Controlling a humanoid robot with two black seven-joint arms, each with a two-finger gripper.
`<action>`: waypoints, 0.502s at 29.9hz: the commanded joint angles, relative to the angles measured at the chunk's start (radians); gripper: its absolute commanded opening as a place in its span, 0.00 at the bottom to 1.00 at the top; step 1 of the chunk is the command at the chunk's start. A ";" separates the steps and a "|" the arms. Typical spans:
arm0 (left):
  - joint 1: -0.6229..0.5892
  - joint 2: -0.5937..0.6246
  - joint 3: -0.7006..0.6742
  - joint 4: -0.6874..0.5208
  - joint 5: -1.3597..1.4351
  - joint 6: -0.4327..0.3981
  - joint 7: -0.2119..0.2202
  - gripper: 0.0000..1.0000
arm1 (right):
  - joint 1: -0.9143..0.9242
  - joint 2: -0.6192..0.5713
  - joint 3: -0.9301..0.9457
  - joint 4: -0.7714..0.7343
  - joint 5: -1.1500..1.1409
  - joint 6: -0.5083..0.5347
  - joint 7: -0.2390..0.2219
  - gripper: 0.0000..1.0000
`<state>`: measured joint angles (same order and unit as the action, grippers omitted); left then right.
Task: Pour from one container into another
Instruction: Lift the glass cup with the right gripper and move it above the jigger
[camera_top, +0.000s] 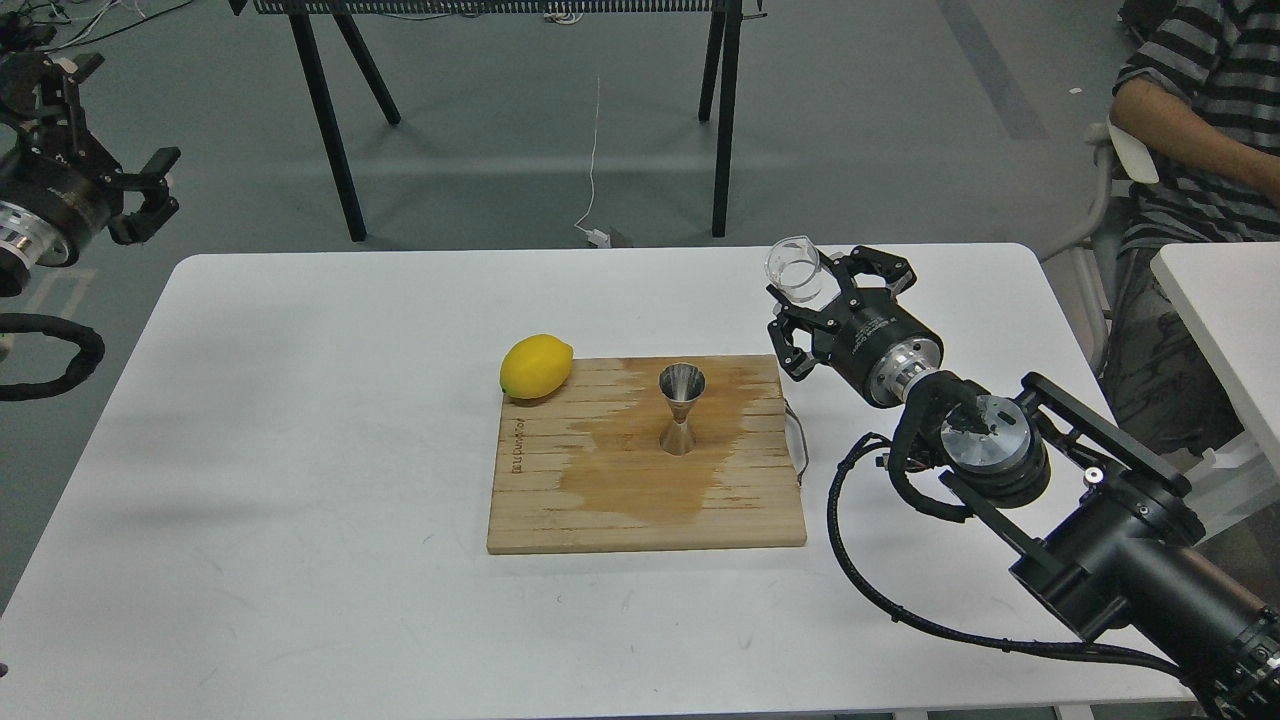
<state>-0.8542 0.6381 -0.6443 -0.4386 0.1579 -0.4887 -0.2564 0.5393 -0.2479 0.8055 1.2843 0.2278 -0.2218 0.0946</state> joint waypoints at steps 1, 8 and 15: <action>0.000 0.003 0.002 -0.002 0.000 0.000 0.000 0.99 | 0.040 0.001 -0.042 -0.002 -0.018 -0.011 -0.001 0.15; 0.000 0.052 0.002 -0.002 0.000 0.000 0.003 0.99 | 0.082 -0.007 -0.092 -0.006 -0.090 -0.017 -0.010 0.15; 0.001 0.068 0.005 -0.002 0.000 0.000 0.003 0.99 | 0.122 -0.010 -0.161 -0.006 -0.194 -0.034 -0.027 0.15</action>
<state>-0.8546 0.7017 -0.6417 -0.4402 0.1579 -0.4887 -0.2532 0.6442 -0.2555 0.6715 1.2791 0.0712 -0.2505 0.0743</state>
